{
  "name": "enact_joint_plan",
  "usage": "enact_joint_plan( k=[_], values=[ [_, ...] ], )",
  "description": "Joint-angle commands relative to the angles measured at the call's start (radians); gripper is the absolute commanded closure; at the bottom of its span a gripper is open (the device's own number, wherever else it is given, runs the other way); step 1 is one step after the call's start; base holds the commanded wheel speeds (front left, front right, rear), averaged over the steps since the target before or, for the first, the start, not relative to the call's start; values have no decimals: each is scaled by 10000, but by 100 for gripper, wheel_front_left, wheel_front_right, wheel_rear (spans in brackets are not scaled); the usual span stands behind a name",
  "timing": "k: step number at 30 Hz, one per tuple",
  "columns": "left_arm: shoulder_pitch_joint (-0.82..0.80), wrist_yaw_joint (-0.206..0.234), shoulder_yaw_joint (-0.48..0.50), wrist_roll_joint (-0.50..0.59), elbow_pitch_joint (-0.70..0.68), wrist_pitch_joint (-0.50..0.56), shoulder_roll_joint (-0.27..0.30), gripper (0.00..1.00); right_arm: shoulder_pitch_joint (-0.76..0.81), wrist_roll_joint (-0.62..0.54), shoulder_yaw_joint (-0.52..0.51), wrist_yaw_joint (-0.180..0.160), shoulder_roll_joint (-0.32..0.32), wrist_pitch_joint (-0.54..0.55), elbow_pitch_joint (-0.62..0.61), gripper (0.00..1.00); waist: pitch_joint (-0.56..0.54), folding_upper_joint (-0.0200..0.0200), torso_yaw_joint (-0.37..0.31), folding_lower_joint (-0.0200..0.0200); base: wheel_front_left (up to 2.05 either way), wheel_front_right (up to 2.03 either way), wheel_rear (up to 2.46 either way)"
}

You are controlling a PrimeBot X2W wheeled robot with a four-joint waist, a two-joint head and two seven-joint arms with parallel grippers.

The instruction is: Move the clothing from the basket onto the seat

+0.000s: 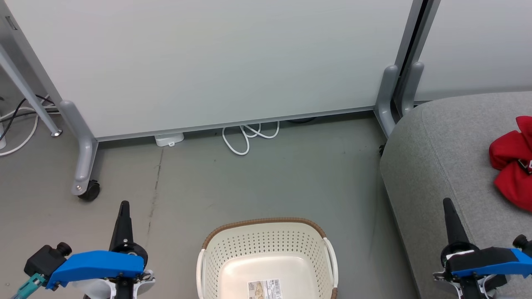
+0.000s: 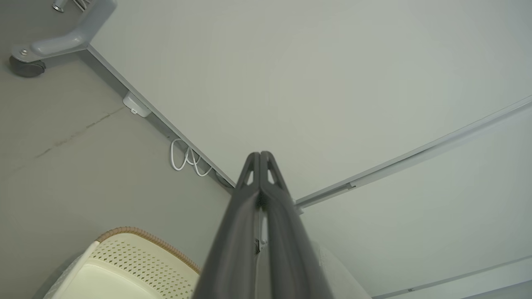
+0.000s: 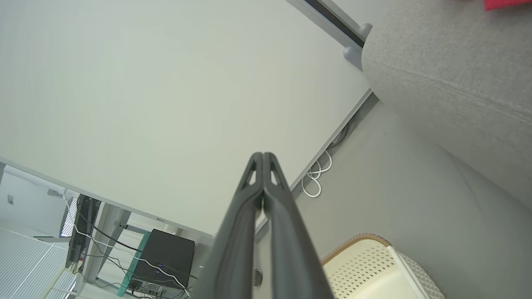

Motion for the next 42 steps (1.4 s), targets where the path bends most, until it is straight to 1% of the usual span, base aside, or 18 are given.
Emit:
enact_joint_plan(
  k=[1, 30, 42],
  values=[
    [-227, -59, 65, -236, -109, 64, 5, 100, -180, 237, 10, 3, -74, 41, -131, 100, -1, 0, -2, -1, 0, 0, 0],
    [-305, -145, 437, -3120, -162, 804, 3, 100, -216, 3221, 42, 3, -88, 807, -211, 100, -41, 0, -106, -1, 0, 0, 0],
    [-311, -170, 568, -4003, -169, 1033, 2, 100, -227, 4152, 54, 4, -91, 1034, -230, 100, -56, 0, -144, -1, 0, 0, 0]
  ],
)
